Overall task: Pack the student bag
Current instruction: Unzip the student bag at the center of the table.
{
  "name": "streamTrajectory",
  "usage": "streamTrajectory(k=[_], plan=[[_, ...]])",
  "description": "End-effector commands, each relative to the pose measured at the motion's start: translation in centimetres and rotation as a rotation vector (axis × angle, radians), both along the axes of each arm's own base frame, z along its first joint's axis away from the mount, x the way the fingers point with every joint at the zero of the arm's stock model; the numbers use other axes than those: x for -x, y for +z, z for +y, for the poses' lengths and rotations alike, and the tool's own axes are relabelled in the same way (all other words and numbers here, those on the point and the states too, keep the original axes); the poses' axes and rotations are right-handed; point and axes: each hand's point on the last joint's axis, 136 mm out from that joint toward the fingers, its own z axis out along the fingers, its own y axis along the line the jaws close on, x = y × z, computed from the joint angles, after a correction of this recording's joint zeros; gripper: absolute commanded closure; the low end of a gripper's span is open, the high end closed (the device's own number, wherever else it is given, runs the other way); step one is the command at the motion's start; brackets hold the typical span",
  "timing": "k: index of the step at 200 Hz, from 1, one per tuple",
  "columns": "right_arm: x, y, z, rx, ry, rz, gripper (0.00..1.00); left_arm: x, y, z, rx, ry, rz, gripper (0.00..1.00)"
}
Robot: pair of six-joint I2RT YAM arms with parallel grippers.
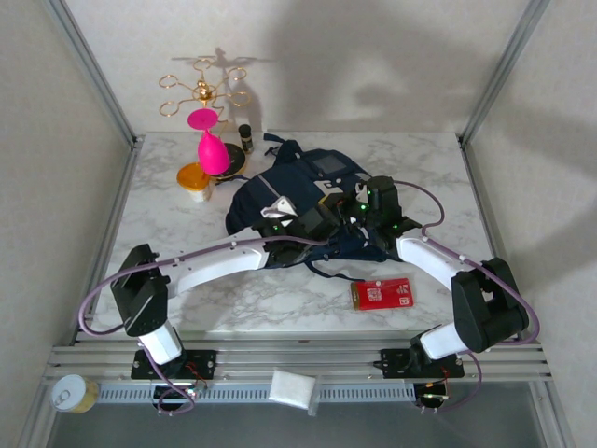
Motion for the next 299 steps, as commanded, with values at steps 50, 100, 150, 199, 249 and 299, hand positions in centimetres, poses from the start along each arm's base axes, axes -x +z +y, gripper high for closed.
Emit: streamTrajectory(k=[50, 100, 150, 199, 249, 299], plan=[[-0.7, 4.8, 1.0, -0.092, 0.026, -0.154, 1.0, -0.7, 1.5, -0.4, 0.006, 0.066, -0.061, 0.64], [-0.7, 4.7, 1.2, -0.098, 0.028, -0.149, 1.0, -1.6, 0.9, 2.1, -0.066, 0.146, -0.074, 0.63], [-0.5, 4.7, 1.8, -0.107, 0.041, -0.14, 1.0, -3.4, -0.4, 1.8, -0.014, 0.173, -0.086, 0.64], [-0.6, 4.8, 1.7, -0.105, 0.035, -0.141, 1.0, -3.9, -2.5, 0.7, -0.054, 0.146, -0.054, 0.7], [-0.5, 4.9, 1.6, -0.101, 0.029, -0.148, 1.0, -3.7, -3.2, 2.7, -0.084, 0.167, -0.05, 0.84], [-0.8, 5.2, 1.1, -0.092, 0.026, -0.162, 1.0, -3.7, -0.5, 1.3, -0.059, 0.06, -0.111, 1.0]])
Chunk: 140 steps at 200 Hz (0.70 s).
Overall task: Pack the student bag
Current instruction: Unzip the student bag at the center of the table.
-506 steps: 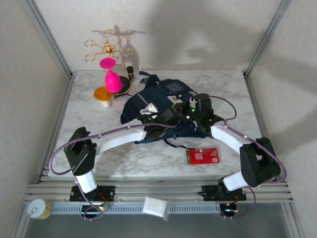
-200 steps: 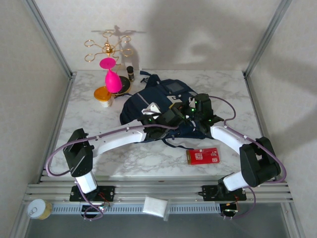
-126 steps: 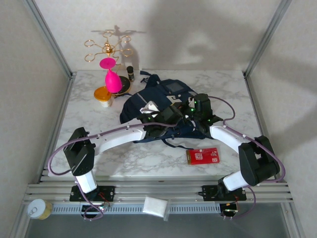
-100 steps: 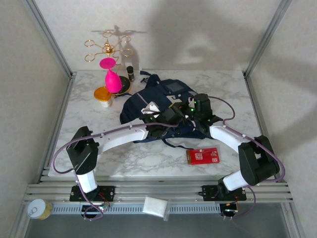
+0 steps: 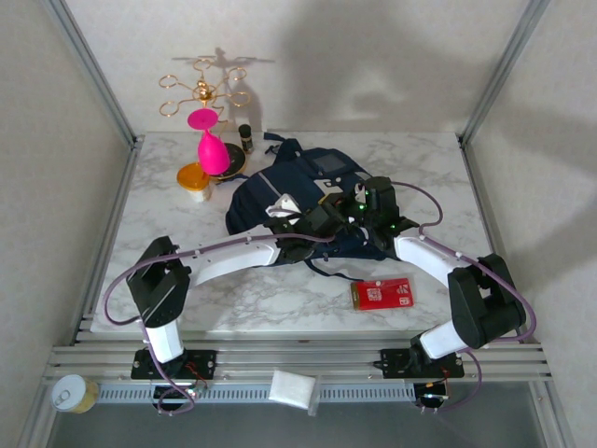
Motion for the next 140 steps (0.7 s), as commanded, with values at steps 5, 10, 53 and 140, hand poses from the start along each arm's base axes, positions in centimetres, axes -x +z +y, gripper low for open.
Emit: streamTrajectory(k=[5, 10, 53, 140], plan=[[-0.3, 5.8, 0.9, -0.088, 0.052, -0.178, 1.0, -0.6, 1.9, 1.1, -0.045, -0.022, -0.061, 1.0], [-0.4, 5.7, 0.7, -0.084, 0.053, -0.177, 1.0, -0.5, 2.2, 1.0, -0.051, -0.04, -0.066, 1.0], [-1.1, 6.6, -1.4, -0.036, 0.025, -0.22, 1.0, 1.9, 2.1, 0.8, -0.033, -0.189, -0.026, 1.0], [-3.2, 5.8, -4.8, 0.039, 0.081, -0.233, 1.0, 6.1, 1.2, 2.8, -0.102, -0.455, 0.001, 1.0]])
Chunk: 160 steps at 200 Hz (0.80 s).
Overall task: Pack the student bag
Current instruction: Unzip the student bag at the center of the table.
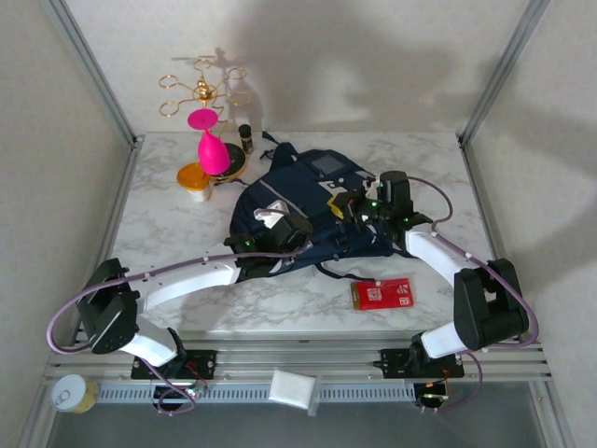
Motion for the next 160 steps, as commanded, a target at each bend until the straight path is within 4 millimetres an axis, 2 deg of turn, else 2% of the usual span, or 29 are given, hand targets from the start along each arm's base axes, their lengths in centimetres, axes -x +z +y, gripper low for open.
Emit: streamTrajectory(k=[1, 21, 40, 69, 103, 134, 152, 160], plan=[[-3.5, 5.0, -2.1, -0.004, -0.026, -0.211, 1.0, 1.3, -0.7, 1.3, -0.131, -0.119, 0.006, 1.0], [-4.3, 4.9, -3.1, 0.008, -0.034, -0.211, 1.0, 0.9, -1.1, 1.0, -0.198, -0.174, -0.003, 1.0], [-4.1, 5.1, -2.7, 0.042, -0.035, -0.231, 1.0, 0.0, -0.3, -1.1, -0.189, -0.24, -0.039, 1.0], [-2.3, 3.1, -2.4, 0.094, -0.027, -0.173, 0.67, -0.7, -0.1, -3.7, -0.162, -0.307, -0.058, 1.0], [1.1, 1.1, -2.0, 0.146, -0.041, -0.099, 0.44, -0.9, -0.4, -4.2, -0.161, -0.328, -0.068, 1.0], [2.9, 0.1, -0.1, 0.13, -0.059, -0.038, 0.42, -0.4, -0.7, -4.7, -0.119, -0.363, -0.077, 1.0], [3.0, -1.0, -0.3, 0.159, -0.13, 0.007, 0.43, -0.3, -1.0, -4.8, -0.117, -0.365, -0.068, 1.0], [2.8, -0.8, -0.1, 0.14, -0.152, -0.002, 0.44, -0.2, -1.0, -5.2, -0.107, -0.386, -0.07, 1.0]])
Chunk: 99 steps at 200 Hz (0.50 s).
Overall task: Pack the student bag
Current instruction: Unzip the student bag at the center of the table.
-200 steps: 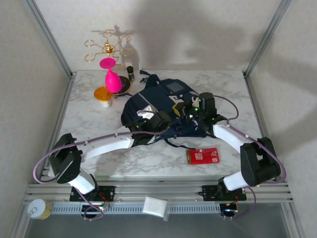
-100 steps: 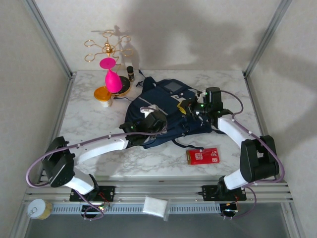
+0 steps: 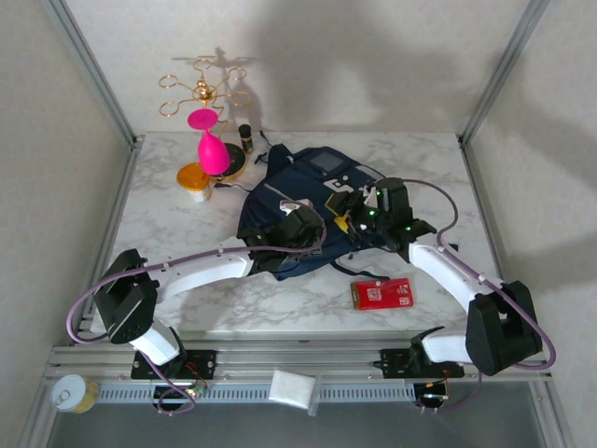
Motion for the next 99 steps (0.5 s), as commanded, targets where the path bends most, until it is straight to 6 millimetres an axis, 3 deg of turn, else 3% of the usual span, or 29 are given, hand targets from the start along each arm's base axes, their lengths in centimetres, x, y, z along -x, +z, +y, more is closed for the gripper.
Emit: streamTrajectory(k=[1, 19, 51, 81, 99], plan=[[-0.3, -0.9, -0.3, -0.003, -0.116, 0.034, 0.45, -0.1, 0.6, -1.4, 0.057, -0.06, -0.02, 1.0], [-1.1, -0.9, 0.8, -0.004, -0.12, 0.042, 0.48, -0.1, 0.5, -1.3, 0.047, -0.064, -0.023, 1.0], [-2.5, -0.9, 1.0, 0.044, -0.139, 0.01, 0.75, -0.2, 0.8, -0.4, 0.027, -0.056, -0.038, 1.0], [-2.7, -1.4, -1.1, 0.168, -0.142, -0.026, 1.0, -0.3, 0.7, 1.9, -0.016, 0.005, -0.021, 1.0], [-3.1, -1.4, -3.2, 0.199, -0.14, -0.053, 1.0, 0.3, 1.1, 2.8, -0.023, 0.001, -0.025, 1.0]])
